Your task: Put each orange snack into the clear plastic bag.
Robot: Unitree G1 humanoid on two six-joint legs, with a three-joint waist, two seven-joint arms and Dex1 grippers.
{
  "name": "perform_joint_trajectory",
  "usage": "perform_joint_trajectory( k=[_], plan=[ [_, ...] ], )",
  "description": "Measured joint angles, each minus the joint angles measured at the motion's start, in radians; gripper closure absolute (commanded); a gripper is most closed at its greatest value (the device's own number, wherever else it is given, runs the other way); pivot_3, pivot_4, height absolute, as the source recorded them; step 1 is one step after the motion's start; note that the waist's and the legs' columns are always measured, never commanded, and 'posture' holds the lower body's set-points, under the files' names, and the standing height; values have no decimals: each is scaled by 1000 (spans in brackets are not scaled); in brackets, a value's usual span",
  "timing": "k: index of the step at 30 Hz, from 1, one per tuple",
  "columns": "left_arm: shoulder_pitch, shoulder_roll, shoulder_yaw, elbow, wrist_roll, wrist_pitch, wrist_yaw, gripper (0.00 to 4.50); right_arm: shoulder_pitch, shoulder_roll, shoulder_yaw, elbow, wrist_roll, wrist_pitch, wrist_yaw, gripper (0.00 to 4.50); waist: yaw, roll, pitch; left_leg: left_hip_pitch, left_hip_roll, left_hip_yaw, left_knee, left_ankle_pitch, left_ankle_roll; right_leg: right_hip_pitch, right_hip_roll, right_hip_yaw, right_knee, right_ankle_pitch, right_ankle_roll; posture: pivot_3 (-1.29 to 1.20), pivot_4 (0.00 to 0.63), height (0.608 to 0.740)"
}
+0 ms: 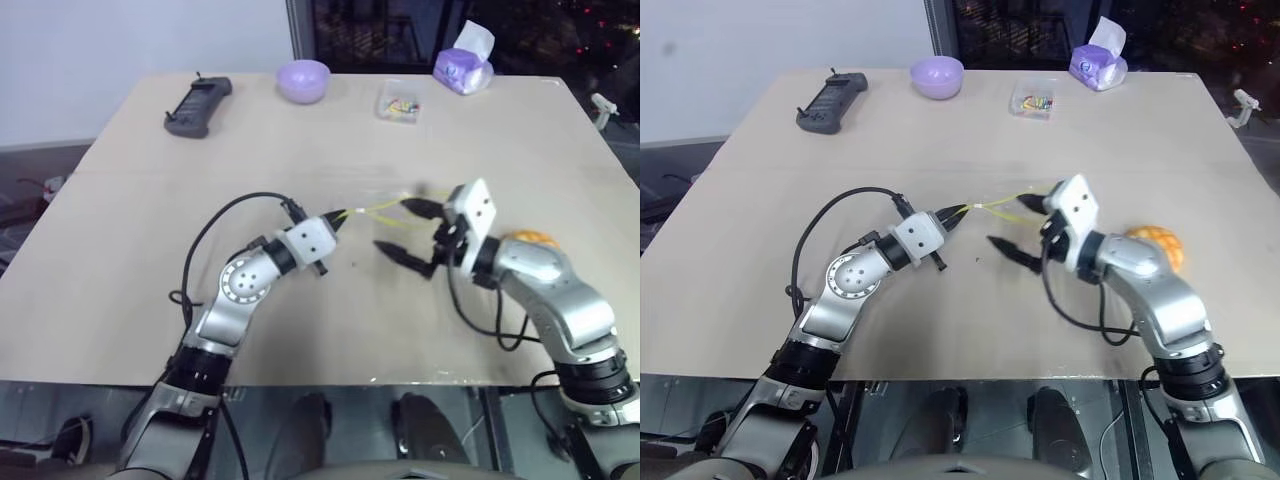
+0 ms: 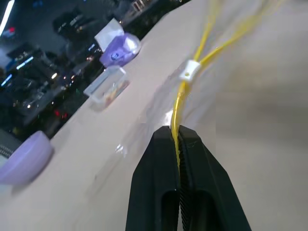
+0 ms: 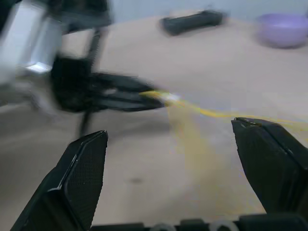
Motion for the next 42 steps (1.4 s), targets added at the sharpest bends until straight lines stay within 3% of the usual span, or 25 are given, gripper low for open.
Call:
perform_joint_trajectory(
  k=[4, 10, 15, 20, 28, 34, 42],
  plan=[
    [0, -1, 0, 0, 1, 6, 5, 4500, -26, -29, 78, 25, -62, -22, 40, 30, 3, 0, 0, -1, -2, 0, 1, 0, 0, 0, -2, 0, 0, 0, 0, 0, 150, 740],
    [3, -5, 0, 0, 2, 7, 12, 4500, -34, -6, 53, 29, -25, -31, 74, 30, 0, 0, 0, 0, -1, -1, 0, 0, 0, 0, -1, -1, 0, 0, 0, 0, 150, 740],
    [16, 17, 22, 0, 8, 12, 16, 4500, 33, -105, -210, 10, 114, -13, 104, 30, 10, 0, 0, -1, -2, -1, 1, 0, 0, 0, -2, -1, -1, 0, 0, 0, 150, 740],
    [23, 25, 32, -1, 9, 16, 23, 4500, 146, -236, -379, 82, 73, -31, 81, 30, 20, 0, 0, -1, -1, -1, 0, 0, 0, 0, -2, -1, -1, 0, 0, 0, 150, 740],
    [27, 28, 35, -1, 13, 22, 31, 4500, 354, -274, -435, 204, -46, -54, -17, 30, 20, 0, 0, 0, -1, 1, 0, 0, 0, 0, -2, 1, 0, 0, 0, 0, 150, 740],
    [28, 37, 35, -1, 14, 24, 30, 4500, 365, -257, -481, 272, -86, -113, -104, 30, 22, 0, 0, 5, -1, 1, 0, 0, 0, 7, -2, 0, -1, 0, 0, 0, 150, 740],
    [30, 47, 35, -1, 13, 24, 28, 4500, 353, -242, -570, 271, -48, -156, -116, 30, 21, 0, 0, 5, -1, 1, 0, 0, 0, 7, -2, 0, -1, 0, 0, 0, 150, 740]
  ],
)
